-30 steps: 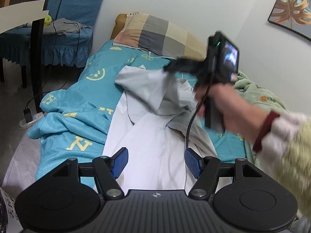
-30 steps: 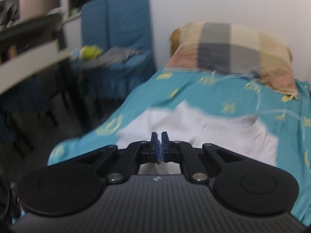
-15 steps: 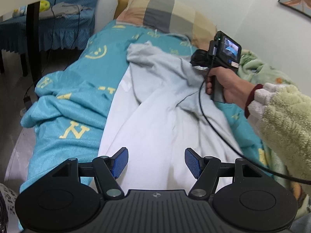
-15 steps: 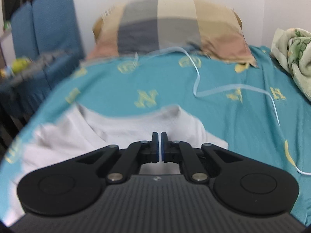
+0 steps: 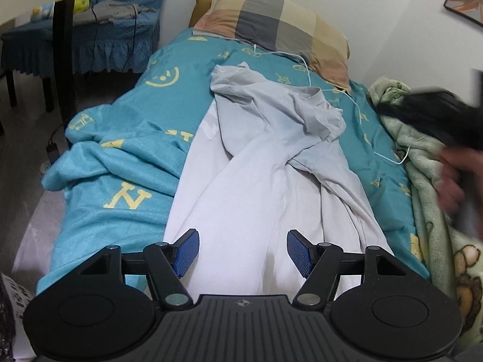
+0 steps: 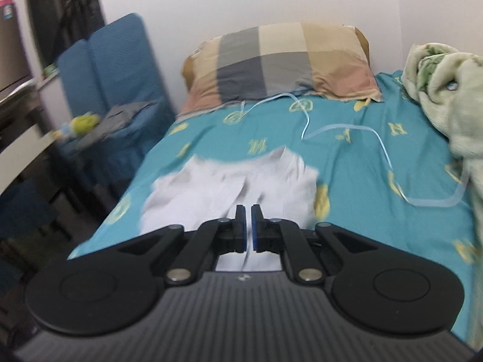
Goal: Fold clothes
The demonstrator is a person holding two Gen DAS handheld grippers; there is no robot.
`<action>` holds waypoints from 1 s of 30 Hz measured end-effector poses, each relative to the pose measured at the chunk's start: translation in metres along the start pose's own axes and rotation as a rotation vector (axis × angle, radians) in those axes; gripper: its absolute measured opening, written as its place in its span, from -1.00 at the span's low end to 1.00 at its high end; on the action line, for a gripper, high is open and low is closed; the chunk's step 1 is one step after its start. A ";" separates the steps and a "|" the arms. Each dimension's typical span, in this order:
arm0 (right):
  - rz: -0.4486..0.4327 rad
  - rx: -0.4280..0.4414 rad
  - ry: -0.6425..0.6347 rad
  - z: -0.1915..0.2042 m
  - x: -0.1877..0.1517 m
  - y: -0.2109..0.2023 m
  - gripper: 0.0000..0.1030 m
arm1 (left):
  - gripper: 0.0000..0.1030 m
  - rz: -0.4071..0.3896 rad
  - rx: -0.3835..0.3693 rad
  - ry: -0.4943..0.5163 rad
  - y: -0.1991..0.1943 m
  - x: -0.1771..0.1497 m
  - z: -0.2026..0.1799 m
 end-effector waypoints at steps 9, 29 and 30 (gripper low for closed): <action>0.075 0.122 0.035 0.029 -0.101 -0.164 -0.87 | 0.30 -0.028 0.012 0.080 -0.034 -0.016 -0.022; 0.176 0.220 0.109 0.001 -0.153 -0.161 -0.84 | 0.49 0.439 0.034 0.391 -0.062 -0.059 -0.004; 0.175 0.222 0.110 0.001 -0.152 -0.160 -0.84 | 0.49 0.461 0.024 0.404 -0.060 -0.061 -0.007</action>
Point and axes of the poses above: each gripper's, at about its wrist camera, not at the fingertips, and y roughly the way its jaws point, z to its left, x to its top, the point moved 1 cm from there along y, roughly the way its jaws point, and after that the axes turned 4 degrees about x, right-handed, at the moved point
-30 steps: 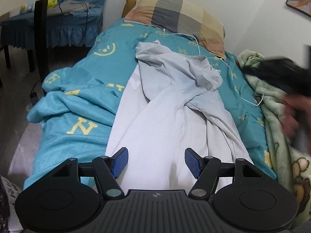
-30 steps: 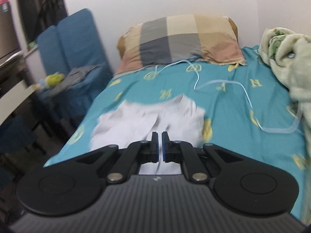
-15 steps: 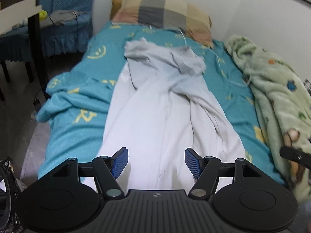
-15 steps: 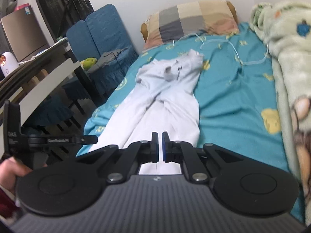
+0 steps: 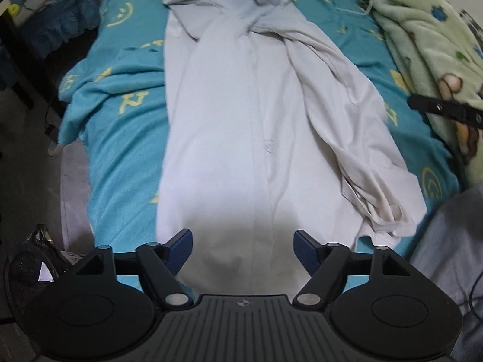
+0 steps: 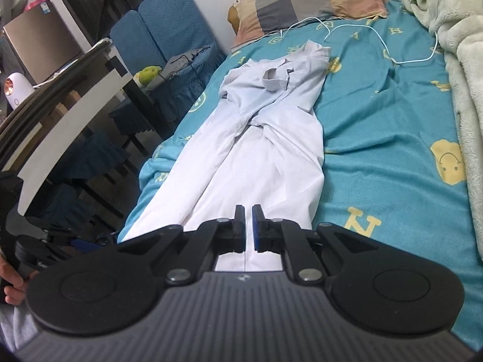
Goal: Fold clothes
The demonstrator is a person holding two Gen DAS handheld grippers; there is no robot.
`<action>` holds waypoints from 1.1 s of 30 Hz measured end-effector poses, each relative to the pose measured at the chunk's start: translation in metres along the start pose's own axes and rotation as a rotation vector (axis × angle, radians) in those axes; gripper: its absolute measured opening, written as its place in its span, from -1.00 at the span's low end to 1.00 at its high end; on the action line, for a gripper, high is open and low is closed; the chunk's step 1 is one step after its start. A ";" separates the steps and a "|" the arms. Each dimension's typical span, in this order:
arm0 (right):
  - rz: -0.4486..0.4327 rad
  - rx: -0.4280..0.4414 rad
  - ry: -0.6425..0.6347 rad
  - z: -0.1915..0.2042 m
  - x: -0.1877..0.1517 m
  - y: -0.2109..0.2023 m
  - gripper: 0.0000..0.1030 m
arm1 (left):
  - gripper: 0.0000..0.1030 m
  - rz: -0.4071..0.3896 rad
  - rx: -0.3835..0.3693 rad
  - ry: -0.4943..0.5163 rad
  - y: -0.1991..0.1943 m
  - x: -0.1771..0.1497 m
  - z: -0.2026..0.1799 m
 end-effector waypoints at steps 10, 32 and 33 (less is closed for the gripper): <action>0.022 0.013 0.032 -0.008 0.002 0.003 -0.45 | -0.91 0.168 0.017 0.095 0.016 -0.009 -0.022; 0.167 0.037 0.307 -0.059 -0.020 0.010 0.12 | -0.53 -0.011 -0.255 -0.039 0.024 -0.008 -0.093; 0.187 0.044 0.296 -0.056 -0.021 0.014 0.12 | -0.39 -0.031 -0.270 -0.060 0.019 -0.008 -0.085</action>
Point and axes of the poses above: each gripper's, at about its wrist camera, not at the fingertips, and y roughly the way its jaws point, z to its left, x to its top, the point moved 1 cm from there along y, roughly the way its jaws point, and after that the axes turned 4 degrees about x, right-handed, at the moved point
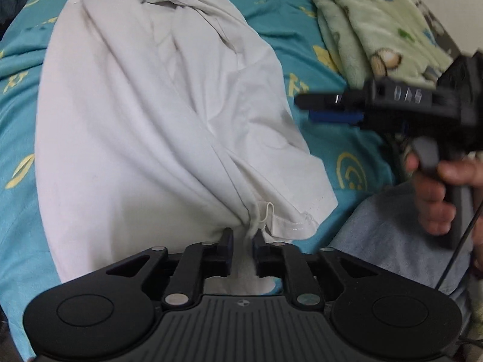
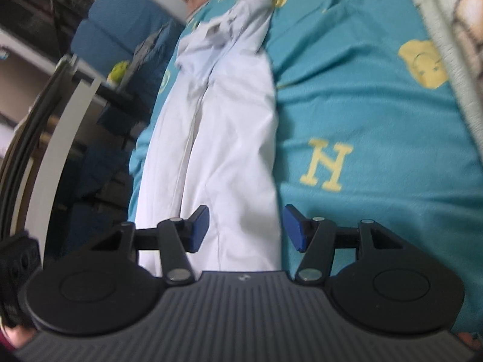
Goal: Fold clothes
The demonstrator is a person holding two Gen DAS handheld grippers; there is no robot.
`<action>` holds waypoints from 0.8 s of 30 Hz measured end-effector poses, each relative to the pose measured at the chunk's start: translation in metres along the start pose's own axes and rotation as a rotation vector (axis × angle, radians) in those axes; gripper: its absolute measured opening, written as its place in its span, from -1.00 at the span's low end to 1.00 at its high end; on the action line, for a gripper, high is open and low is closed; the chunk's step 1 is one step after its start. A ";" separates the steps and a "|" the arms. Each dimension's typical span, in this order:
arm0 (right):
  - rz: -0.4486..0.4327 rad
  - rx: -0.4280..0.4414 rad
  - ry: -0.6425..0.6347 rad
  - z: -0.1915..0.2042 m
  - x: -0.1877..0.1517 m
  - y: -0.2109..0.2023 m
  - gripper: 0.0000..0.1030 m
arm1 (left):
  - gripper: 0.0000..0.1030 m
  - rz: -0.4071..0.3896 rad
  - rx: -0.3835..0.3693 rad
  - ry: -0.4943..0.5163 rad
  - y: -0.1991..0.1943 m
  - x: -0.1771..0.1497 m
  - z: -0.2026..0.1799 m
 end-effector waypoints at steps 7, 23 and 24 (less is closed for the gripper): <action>0.091 -0.051 0.009 -0.001 -0.009 0.020 0.11 | 0.62 -0.203 0.037 -0.277 -0.047 -0.003 0.066; 0.283 0.072 -0.019 0.025 -0.038 0.040 0.11 | 0.65 0.059 0.231 -0.368 -0.007 0.001 0.091; 0.293 0.056 -0.049 0.028 -0.040 0.043 0.11 | 0.63 0.068 0.219 -0.361 -0.006 0.001 0.090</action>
Point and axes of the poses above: each gripper's, at about its wrist camera, not at the fingertips, and y roughly the way its jaws point, z to its left, x to its top, the point moved 1 cm from there along y, roughly the way its jaws point, and after that the axes turned 4 degrees about x, right-handed, at the moved point
